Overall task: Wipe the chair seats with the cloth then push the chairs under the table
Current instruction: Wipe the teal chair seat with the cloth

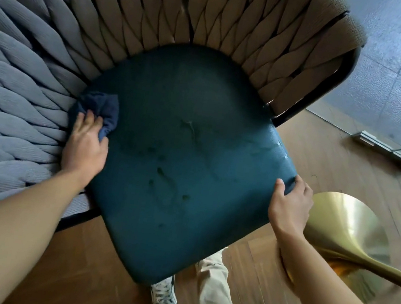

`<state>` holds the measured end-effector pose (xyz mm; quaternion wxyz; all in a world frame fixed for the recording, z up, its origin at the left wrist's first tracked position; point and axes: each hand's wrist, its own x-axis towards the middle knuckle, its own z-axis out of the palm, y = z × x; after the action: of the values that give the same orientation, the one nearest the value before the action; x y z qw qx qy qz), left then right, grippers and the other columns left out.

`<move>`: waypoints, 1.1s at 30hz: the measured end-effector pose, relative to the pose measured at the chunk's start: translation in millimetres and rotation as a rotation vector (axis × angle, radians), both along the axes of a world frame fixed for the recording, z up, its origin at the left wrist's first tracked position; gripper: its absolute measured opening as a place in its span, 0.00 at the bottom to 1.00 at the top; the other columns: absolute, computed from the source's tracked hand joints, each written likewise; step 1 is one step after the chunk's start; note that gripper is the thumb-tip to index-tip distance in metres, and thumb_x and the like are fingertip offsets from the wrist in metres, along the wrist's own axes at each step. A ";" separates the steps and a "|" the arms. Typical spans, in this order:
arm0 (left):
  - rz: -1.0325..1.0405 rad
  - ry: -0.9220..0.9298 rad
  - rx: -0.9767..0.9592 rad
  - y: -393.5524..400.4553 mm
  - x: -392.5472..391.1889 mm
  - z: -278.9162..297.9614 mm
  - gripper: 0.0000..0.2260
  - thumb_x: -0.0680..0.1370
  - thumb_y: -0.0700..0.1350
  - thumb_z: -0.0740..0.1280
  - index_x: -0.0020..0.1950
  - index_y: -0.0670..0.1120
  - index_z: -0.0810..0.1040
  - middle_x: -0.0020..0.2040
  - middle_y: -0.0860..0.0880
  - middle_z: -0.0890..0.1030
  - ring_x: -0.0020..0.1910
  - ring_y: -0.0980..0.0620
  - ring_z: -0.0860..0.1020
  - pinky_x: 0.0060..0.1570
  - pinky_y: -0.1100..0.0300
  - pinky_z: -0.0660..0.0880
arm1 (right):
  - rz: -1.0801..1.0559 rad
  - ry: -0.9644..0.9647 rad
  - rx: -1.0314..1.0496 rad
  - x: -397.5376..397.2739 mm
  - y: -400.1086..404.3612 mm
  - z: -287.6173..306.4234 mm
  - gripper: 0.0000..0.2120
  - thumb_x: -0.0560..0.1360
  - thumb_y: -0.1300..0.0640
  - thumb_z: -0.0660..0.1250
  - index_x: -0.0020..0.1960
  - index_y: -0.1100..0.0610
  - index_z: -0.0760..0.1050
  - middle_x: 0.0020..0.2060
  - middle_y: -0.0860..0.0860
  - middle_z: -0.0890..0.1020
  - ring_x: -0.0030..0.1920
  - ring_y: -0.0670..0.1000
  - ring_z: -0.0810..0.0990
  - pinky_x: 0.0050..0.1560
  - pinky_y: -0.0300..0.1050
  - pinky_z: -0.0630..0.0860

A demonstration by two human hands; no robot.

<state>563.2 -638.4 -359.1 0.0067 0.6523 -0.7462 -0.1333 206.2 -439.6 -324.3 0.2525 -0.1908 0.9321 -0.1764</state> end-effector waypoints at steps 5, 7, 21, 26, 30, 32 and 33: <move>0.342 0.046 -0.036 32.2 -23.1 -5.8 0.22 0.80 0.39 0.61 0.71 0.29 0.64 0.73 0.29 0.60 0.74 0.32 0.56 0.75 0.46 0.49 | -0.137 -0.129 -0.056 -5.0 2.4 0.8 0.28 0.82 0.48 0.55 0.78 0.58 0.57 0.75 0.58 0.62 0.75 0.59 0.60 0.74 0.54 0.56; 0.588 0.104 -0.050 19.7 -47.0 -5.3 0.23 0.82 0.45 0.57 0.74 0.35 0.62 0.77 0.35 0.56 0.75 0.34 0.53 0.74 0.48 0.48 | -0.192 -0.174 -0.072 -10.0 -0.2 -0.2 0.27 0.82 0.48 0.55 0.78 0.58 0.57 0.75 0.58 0.62 0.75 0.59 0.61 0.73 0.53 0.57; 0.225 0.043 -0.060 30.4 -43.7 -7.4 0.22 0.78 0.37 0.61 0.71 0.31 0.64 0.75 0.34 0.61 0.76 0.37 0.55 0.75 0.47 0.51 | -0.363 -0.277 -0.114 -25.4 -9.6 -7.6 0.24 0.82 0.48 0.55 0.74 0.59 0.65 0.70 0.58 0.69 0.69 0.59 0.68 0.67 0.51 0.64; 0.108 0.043 0.005 21.3 -118.7 -5.1 0.22 0.80 0.39 0.59 0.71 0.29 0.64 0.73 0.32 0.64 0.75 0.35 0.57 0.75 0.44 0.49 | -0.376 -0.273 -0.116 -22.3 -9.9 -8.5 0.25 0.82 0.47 0.55 0.74 0.58 0.64 0.70 0.58 0.68 0.69 0.60 0.68 0.69 0.53 0.63; -0.232 0.107 0.027 41.3 -56.6 -5.7 0.23 0.78 0.44 0.58 0.72 0.37 0.68 0.76 0.42 0.64 0.76 0.44 0.57 0.74 0.54 0.54 | -0.386 -0.274 -0.120 -23.1 -12.4 -5.3 0.25 0.82 0.47 0.55 0.74 0.58 0.64 0.71 0.58 0.68 0.69 0.60 0.68 0.68 0.52 0.63; -0.111 0.052 -0.010 38.8 -47.0 -4.9 0.22 0.79 0.41 0.60 0.71 0.35 0.67 0.75 0.39 0.63 0.76 0.41 0.57 0.75 0.52 0.54 | -0.391 -0.281 -0.122 -23.9 -11.4 -5.4 0.24 0.82 0.47 0.56 0.74 0.58 0.64 0.70 0.57 0.68 0.69 0.60 0.68 0.68 0.52 0.64; -0.011 0.035 -0.035 34.6 -58.0 -3.9 0.22 0.78 0.39 0.61 0.71 0.32 0.67 0.74 0.35 0.63 0.75 0.38 0.57 0.75 0.49 0.52 | -0.395 -0.286 -0.124 -24.0 -10.8 -5.6 0.24 0.82 0.47 0.56 0.74 0.57 0.64 0.70 0.57 0.68 0.69 0.59 0.68 0.68 0.52 0.64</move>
<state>505.2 -603.8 -362.9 0.0304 0.6454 -0.7518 -0.1319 182.2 -450.4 -329.9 0.3304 0.0069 0.8934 -0.3043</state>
